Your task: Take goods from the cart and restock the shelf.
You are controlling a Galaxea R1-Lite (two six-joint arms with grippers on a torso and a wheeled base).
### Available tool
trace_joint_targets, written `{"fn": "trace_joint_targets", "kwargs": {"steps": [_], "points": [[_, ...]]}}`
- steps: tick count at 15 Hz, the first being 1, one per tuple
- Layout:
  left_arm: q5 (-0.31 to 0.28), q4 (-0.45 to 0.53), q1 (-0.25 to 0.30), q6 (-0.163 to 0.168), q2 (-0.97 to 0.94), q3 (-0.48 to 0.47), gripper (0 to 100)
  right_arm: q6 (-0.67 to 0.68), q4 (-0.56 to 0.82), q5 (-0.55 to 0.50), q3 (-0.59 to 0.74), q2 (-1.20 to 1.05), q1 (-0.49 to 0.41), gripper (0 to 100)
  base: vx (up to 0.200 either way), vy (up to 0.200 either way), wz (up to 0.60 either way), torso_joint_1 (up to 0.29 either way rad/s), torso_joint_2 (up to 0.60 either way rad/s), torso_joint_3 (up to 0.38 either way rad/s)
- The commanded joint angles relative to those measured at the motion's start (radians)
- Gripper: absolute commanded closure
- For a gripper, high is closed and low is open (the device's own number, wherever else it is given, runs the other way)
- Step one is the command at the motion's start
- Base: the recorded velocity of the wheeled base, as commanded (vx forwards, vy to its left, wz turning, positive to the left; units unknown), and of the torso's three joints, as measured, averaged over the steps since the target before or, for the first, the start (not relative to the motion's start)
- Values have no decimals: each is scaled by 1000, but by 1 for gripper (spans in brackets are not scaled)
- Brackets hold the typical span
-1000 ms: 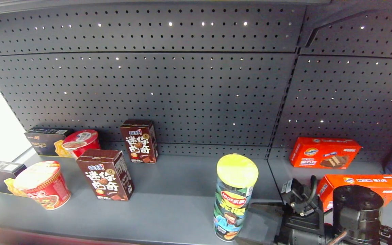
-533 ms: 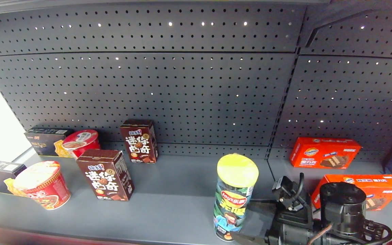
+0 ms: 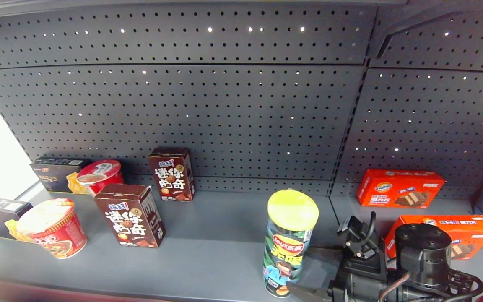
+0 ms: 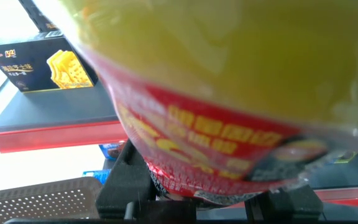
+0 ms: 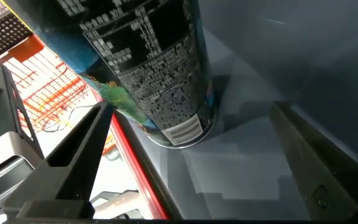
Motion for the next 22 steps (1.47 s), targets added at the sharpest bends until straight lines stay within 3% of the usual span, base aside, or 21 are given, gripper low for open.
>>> {"fn": "trace_joint_targets", "kwargs": {"steps": [1, 12, 16, 18, 19, 22], "points": [[0, 0, 0, 0, 2, 0, 100, 0, 0, 1, 1, -4, -10, 0, 0, 0, 0, 0, 0, 0], [2, -2, 0, 0, 2, -5, 100, 1, -5, 0, 24, -54, -2, 0, 0, 0, 0, 0, 0, 0], [-1, -3, 0, 6, 2, -16, 100, 0, 12, 0, 171, -372, -64, 0, 0, 0, 0, 0, 0, 0], [-3, -3, -1, 38, 2, -34, 100, -2, 14, 0, 235, -479, -94, 0, 0, 0, 0, 0, 0, 0], [-11, 0, -7, 84, 8, -93, 100, -10, 66, 0, 246, -579, -118, 0, 0, 0, 0, 0, 0, 0], [-53, 0, -43, 86, 135, -267, 100, -56, 253, -2, 239, -757, -165, 0, 0, 0, 0, 0, 0, 0]]}}
